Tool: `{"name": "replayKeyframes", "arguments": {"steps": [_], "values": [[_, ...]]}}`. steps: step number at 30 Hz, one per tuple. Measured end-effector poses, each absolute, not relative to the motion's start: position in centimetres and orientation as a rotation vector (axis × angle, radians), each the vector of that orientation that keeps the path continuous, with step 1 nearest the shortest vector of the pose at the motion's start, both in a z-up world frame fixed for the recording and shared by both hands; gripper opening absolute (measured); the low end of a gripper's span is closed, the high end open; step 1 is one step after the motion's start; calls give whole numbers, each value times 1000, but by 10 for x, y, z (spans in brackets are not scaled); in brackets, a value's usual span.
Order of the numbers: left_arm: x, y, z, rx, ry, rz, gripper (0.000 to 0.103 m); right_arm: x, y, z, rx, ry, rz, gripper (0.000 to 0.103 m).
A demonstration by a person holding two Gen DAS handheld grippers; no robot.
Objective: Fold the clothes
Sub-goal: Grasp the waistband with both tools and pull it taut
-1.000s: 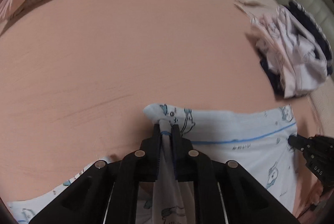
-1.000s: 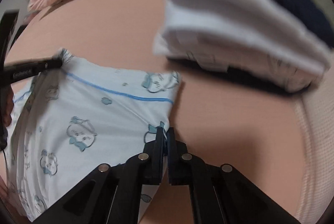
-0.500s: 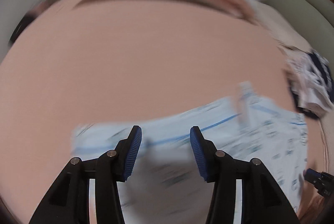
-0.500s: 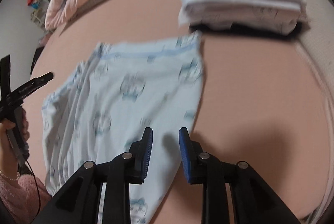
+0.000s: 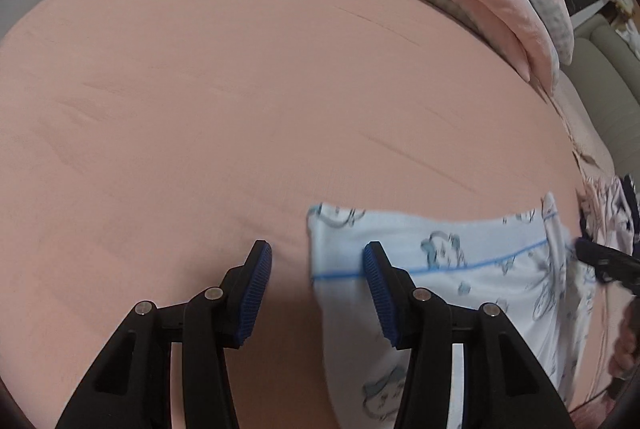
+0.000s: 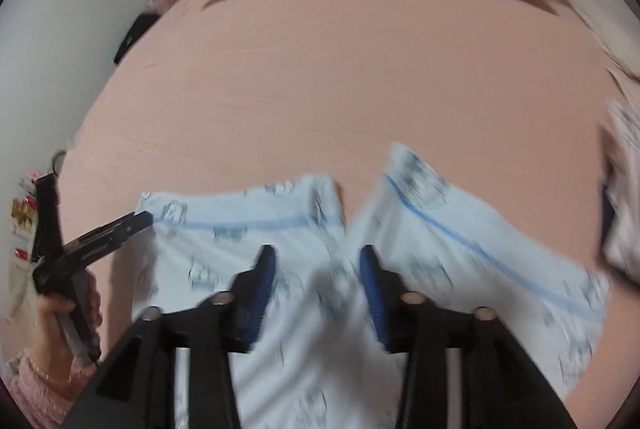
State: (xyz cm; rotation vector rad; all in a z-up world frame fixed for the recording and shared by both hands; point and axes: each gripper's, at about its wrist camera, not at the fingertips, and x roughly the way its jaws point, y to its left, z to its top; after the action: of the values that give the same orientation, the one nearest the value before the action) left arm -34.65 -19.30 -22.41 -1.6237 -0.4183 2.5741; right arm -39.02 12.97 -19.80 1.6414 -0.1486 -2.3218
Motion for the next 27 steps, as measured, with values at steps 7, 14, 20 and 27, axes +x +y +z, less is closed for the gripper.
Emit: {"name": "replayKeyframes", "arguments": {"steps": [7,14,20,27], "values": [[-349,-165,-224,-1609,-274,2556,5,-431,88,-249,1759,78,-2246,36],[-352,-203,-185,-1484,-337,2625,4,-428,84,-226,1625,-9,-2227,10],[-375,-167,-228,-1653,-253,2527,6,-455,115,-261,1708,-226,-2212,10],[-359,-157,-193,-1504,-123,2724,62,-440,154,-227,1577,-474,-2166,22]]}}
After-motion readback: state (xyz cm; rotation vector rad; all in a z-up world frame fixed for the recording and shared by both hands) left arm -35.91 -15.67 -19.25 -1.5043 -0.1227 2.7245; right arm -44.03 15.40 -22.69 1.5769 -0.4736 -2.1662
